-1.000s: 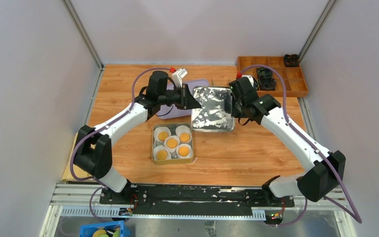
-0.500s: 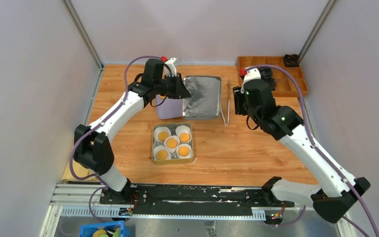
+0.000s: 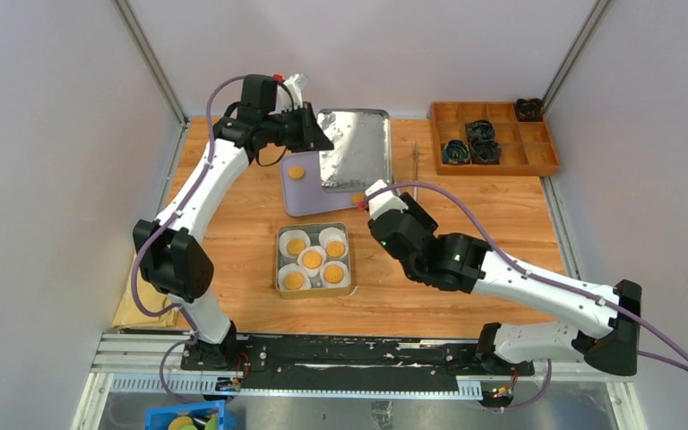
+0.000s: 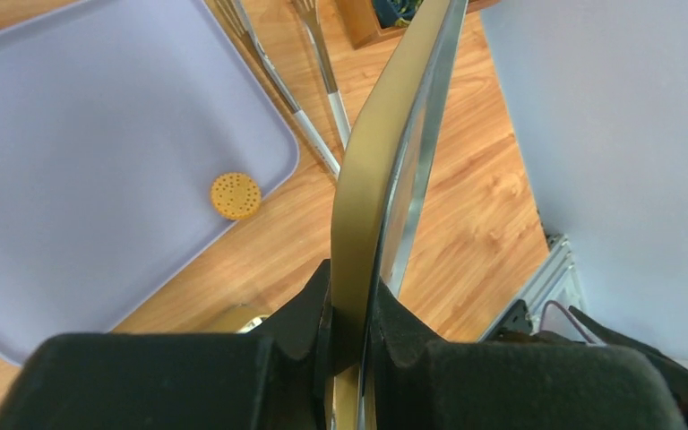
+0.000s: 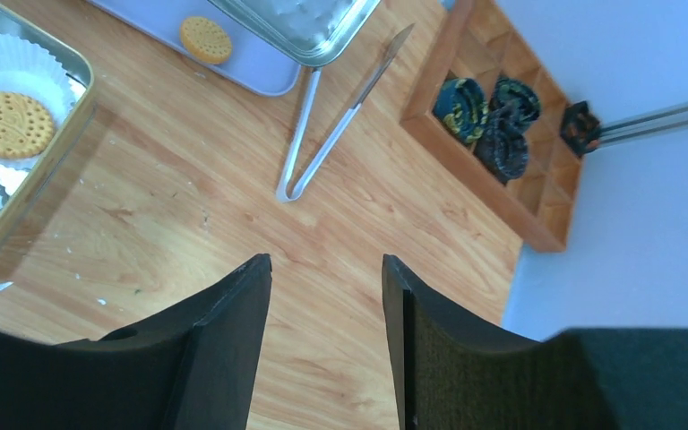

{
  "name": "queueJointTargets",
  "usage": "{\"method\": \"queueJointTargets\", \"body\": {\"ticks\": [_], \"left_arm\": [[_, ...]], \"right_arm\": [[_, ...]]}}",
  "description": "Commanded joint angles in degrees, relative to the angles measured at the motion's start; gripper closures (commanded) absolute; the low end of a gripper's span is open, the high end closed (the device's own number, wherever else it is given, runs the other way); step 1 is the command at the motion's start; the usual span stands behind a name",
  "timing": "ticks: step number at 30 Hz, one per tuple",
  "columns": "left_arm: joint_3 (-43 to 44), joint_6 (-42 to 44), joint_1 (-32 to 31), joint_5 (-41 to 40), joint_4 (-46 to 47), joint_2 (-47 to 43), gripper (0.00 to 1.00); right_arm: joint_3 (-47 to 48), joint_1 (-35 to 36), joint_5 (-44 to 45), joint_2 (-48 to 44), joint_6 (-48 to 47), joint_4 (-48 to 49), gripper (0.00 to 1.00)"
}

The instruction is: Pack the cookies

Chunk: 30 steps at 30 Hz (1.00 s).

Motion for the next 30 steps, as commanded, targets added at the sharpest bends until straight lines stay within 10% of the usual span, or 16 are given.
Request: {"method": "queueJointTargets", "body": {"ticks": [1,20,30], "left_arm": [[0.53,-3.25,2.12,6.83,-3.19,-0.46,1.0],[-6.92,-6.63,2.44,15.44,-0.1,-5.06,1.0],[-8.66,-6.67,2.44,19.7,-1.32,-8.8,0.98]], "right_arm": [[-2.16,5.98,15.2,0.99,-5.74,6.61,0.45],[-6.35,12.34,23.91,19.29,-31.26,44.26,0.39],[-8.07,11.56,28.67,35.73,-69.34,91.43,0.4]]}}
